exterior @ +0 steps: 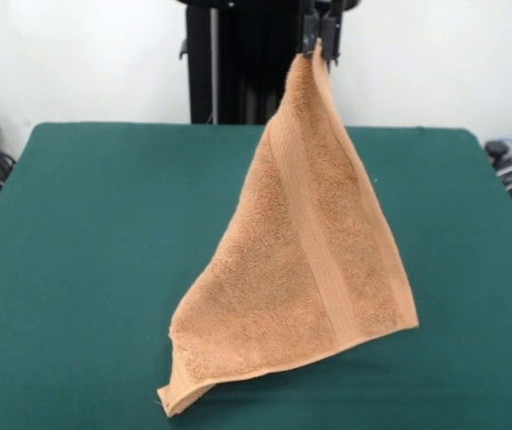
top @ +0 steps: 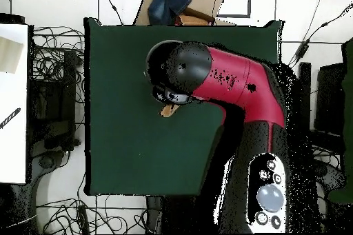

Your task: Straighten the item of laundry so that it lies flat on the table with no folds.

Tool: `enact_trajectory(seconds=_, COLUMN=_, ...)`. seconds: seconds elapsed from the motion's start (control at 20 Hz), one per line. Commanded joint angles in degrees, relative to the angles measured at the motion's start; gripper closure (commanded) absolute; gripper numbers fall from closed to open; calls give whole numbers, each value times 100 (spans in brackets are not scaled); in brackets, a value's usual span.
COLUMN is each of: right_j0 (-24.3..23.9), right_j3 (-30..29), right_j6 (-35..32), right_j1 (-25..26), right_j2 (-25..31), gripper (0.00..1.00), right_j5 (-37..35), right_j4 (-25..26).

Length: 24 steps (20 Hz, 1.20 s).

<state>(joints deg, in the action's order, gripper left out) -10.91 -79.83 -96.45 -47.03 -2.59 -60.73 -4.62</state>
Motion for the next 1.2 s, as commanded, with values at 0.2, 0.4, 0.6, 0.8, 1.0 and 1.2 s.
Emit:
enact_trajectory(seconds=0.2, right_j0=-171, right_j3=-1568, right_j6=292, right_j1=-274, right_j2=589, gripper=100, right_j5=795, right_j4=-47)
enact_trajectory(seconds=0.4, right_j0=-241, right_j3=-1800, right_j6=364, right_j1=-335, right_j2=655, gripper=100, right_j5=989, right_j4=-22)
enact_trajectory(seconds=0.6, right_j0=-328, right_j3=-1965, right_j6=465, right_j1=-382, right_j2=741, gripper=100, right_j5=1035, right_j4=-6)
enact_trajectory(seconds=0.8, right_j0=-445, right_j3=-2217, right_j6=591, right_j1=-432, right_j2=866, gripper=100, right_j5=1237, right_j4=22)
enact_trajectory(seconds=1.0, right_j0=-581, right_j3=-2393, right_j6=626, right_j1=-437, right_j2=1029, gripper=100, right_j5=1405, right_j4=99)
enact_trajectory(seconds=1.2, right_j0=-640, right_j3=-2480, right_j6=605, right_j1=-455, right_j2=1113, gripper=100, right_j5=1417, right_j4=164)
